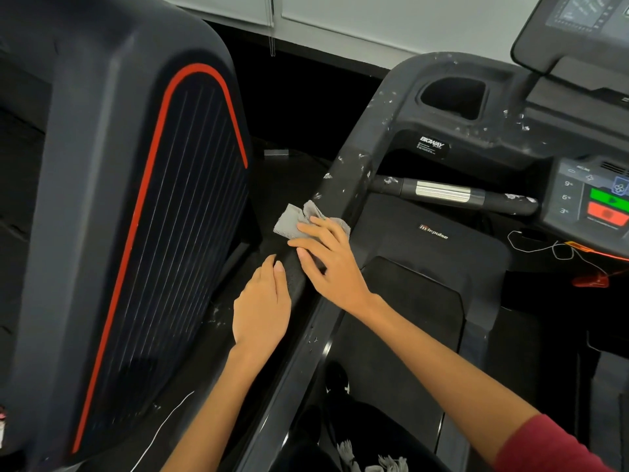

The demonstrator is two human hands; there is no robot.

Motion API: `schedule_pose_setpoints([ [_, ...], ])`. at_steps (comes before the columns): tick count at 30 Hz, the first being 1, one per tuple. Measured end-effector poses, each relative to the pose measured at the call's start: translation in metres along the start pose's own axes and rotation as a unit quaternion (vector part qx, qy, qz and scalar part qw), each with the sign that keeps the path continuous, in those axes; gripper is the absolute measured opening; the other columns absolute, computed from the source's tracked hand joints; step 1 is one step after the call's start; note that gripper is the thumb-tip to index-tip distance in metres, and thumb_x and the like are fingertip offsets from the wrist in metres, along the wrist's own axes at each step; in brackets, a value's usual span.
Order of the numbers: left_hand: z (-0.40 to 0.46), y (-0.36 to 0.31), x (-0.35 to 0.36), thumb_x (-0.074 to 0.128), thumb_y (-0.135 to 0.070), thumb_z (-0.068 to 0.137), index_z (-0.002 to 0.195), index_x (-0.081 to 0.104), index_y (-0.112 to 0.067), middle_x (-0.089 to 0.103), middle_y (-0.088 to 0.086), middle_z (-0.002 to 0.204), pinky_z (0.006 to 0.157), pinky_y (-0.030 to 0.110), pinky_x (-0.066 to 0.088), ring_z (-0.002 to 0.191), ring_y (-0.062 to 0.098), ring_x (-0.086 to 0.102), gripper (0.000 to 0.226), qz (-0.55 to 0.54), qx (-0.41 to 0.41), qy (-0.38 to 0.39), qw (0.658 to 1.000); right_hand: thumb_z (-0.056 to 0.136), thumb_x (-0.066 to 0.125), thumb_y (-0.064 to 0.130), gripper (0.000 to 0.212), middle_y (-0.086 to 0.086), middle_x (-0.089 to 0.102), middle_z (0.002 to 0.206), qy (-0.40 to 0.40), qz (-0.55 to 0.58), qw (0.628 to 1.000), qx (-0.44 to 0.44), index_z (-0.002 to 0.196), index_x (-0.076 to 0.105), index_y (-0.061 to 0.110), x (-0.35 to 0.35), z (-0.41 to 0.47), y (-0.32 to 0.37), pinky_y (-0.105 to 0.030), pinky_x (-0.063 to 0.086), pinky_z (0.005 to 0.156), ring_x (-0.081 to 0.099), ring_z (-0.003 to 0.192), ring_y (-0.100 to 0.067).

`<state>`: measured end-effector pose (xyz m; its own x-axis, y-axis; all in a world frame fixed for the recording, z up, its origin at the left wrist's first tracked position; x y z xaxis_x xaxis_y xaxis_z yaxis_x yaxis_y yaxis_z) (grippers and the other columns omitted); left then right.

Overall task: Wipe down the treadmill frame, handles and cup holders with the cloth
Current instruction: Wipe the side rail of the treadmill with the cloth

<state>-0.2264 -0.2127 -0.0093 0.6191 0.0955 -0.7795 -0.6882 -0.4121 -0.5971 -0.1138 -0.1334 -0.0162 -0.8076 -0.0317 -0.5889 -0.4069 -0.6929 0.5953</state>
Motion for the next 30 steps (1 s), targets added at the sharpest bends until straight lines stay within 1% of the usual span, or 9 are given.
schedule_pose_setpoints([
  [6,0.000,0.000,-0.001,0.022,-0.036,0.102,0.143,0.037,-0.015,0.050,0.005,0.139,0.098,0.037,0.038,0.122,0.022,0.052,0.048,0.002,0.006,-0.006,1.000,0.097,0.048,0.013,0.026,-0.008,0.057,0.118,0.031,-0.033,0.999,-0.017,0.115,0.067,0.010,-0.018,0.023,-0.022,-0.042,0.036,0.103,0.049,0.115,-0.020],
  [10,0.000,-0.001,-0.001,0.021,-0.035,0.102,0.143,0.037,-0.015,0.050,0.006,0.139,0.098,0.038,0.039,0.121,0.023,0.052,0.048,0.008,0.006,-0.008,1.000,0.097,0.042,0.017,0.032,-0.005,0.060,0.125,0.065,-0.044,0.996,0.046,0.121,0.062,0.011,-0.007,0.040,-0.032,-0.045,0.016,0.119,0.042,0.132,-0.020],
  [12,0.001,-0.001,0.000,0.021,-0.036,0.102,0.143,0.037,-0.015,0.050,0.005,0.139,0.097,0.038,0.039,0.121,0.023,0.052,0.048,0.011,0.005,-0.008,1.000,0.095,0.044,0.016,0.030,-0.006,0.063,0.120,0.058,-0.048,0.995,0.058,0.116,0.064,0.010,-0.004,0.042,-0.027,-0.046,0.021,0.117,0.046,0.128,-0.021],
  [15,0.001,-0.003,0.000,0.021,-0.036,0.102,0.143,0.037,-0.015,0.048,0.004,0.140,0.097,0.039,0.039,0.122,0.024,0.051,0.049,0.017,0.005,-0.006,1.000,0.091,0.050,0.010,0.023,-0.007,0.065,0.108,0.056,-0.018,0.998,0.012,0.106,0.068,0.008,0.001,0.036,-0.003,-0.044,0.038,0.103,0.054,0.113,-0.020],
  [17,0.001,-0.003,0.000,0.020,-0.036,0.102,0.143,0.036,-0.015,0.048,0.004,0.140,0.095,0.039,0.040,0.121,0.025,0.052,0.049,0.021,0.003,-0.005,1.000,0.092,0.051,0.009,0.022,-0.007,0.063,0.111,0.076,0.006,0.997,-0.011,0.106,0.068,0.007,0.004,0.023,0.010,-0.037,0.039,0.099,0.053,0.114,-0.019],
  [19,0.001,-0.004,0.000,0.020,-0.037,0.102,0.142,0.036,-0.015,0.049,0.004,0.138,0.093,0.040,0.041,0.119,0.025,0.053,0.049,0.031,0.001,-0.004,1.000,0.093,0.052,0.009,0.025,-0.007,0.061,0.119,0.099,0.027,0.994,-0.028,0.112,0.067,0.008,0.002,0.010,0.013,-0.030,0.033,0.106,0.049,0.121,-0.018],
  [23,0.010,-0.008,0.005,0.021,-0.040,0.101,0.139,0.037,-0.013,0.055,0.008,0.130,0.085,0.039,0.043,0.109,0.028,0.058,0.049,0.063,-0.014,0.008,0.998,0.095,0.049,0.006,0.032,-0.012,0.055,0.132,0.128,0.004,0.990,-0.059,0.124,0.061,0.006,-0.012,0.004,-0.011,-0.044,0.019,0.119,0.040,0.136,-0.022],
  [27,0.027,-0.018,0.012,0.020,-0.040,0.101,0.130,0.044,-0.008,0.060,0.009,0.121,0.079,0.037,0.043,0.102,0.028,0.061,0.050,0.080,-0.003,0.001,0.997,0.097,0.038,0.009,0.034,-0.012,0.053,0.136,0.125,-0.028,0.992,-0.003,0.126,0.056,0.007,-0.021,0.026,-0.043,-0.045,0.008,0.121,0.030,0.142,-0.022],
  [30,0.038,-0.025,0.015,0.018,-0.041,0.101,0.120,0.049,-0.006,0.062,0.009,0.112,0.075,0.034,0.040,0.097,0.026,0.061,0.050,0.077,-0.001,0.003,0.997,0.096,0.036,0.009,0.034,-0.010,0.056,0.130,0.105,-0.037,0.992,0.064,0.122,0.058,0.007,-0.021,0.050,-0.059,-0.040,0.004,0.121,0.030,0.142,-0.024],
])
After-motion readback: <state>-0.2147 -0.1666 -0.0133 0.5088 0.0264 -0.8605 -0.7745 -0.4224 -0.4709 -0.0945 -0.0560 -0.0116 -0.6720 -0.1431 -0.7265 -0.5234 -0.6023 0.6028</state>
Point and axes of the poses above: each hand's wrist, its own z-axis towards the middle knuckle, its own x-axis out of the palm, y = z × x, the point moved 6 cm from there along z, towards the middle knuckle
